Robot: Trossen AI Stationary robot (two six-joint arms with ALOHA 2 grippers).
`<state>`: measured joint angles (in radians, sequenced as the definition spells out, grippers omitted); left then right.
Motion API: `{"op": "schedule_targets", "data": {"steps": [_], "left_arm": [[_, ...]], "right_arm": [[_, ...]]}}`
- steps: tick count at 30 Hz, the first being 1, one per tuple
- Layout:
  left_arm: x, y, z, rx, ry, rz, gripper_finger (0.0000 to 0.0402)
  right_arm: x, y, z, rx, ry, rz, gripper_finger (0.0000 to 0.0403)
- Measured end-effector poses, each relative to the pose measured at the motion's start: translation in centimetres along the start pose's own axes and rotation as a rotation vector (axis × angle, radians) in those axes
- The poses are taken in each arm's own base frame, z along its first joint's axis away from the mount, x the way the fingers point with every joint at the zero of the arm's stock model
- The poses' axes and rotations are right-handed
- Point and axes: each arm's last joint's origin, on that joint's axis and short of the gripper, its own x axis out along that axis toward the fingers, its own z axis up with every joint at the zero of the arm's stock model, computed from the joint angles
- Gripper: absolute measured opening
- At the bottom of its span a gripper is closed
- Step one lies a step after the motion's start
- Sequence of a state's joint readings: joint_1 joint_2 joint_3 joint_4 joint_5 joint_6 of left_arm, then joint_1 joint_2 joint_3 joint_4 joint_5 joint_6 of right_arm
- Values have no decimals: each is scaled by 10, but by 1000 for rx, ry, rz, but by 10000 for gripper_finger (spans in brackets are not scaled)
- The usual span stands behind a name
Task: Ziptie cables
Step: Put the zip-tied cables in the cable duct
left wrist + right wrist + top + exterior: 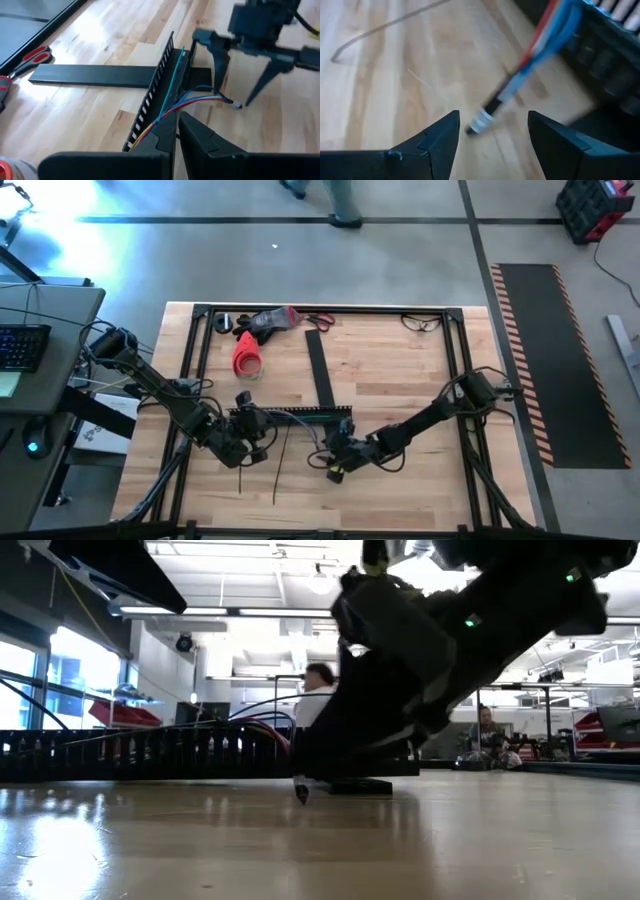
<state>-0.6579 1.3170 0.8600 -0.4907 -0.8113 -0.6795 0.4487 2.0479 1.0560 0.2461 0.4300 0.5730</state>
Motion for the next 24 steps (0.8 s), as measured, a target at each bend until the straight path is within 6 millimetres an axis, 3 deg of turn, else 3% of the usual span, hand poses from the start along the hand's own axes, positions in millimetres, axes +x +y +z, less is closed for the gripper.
{"op": "schedule_targets", "data": {"steps": [7, 12, 18, 24], "left_arm": [[1, -2, 1, -15, -18, -1, 7], [2, -3, -1, -5, -8, -3, 7], [4, -4, -4, 2, -3, -2, 7], [10, -2, -13, 35, 8, 7, 7]], "right_arm": [[22, 7, -5, -2, -5, -53, 214], [23, 9, -6, -10, -12, -74, 151], [9, 10, 5, -33, 36, -38, 21], [-20, -1, 40, -48, 81, -122, 15]]}}
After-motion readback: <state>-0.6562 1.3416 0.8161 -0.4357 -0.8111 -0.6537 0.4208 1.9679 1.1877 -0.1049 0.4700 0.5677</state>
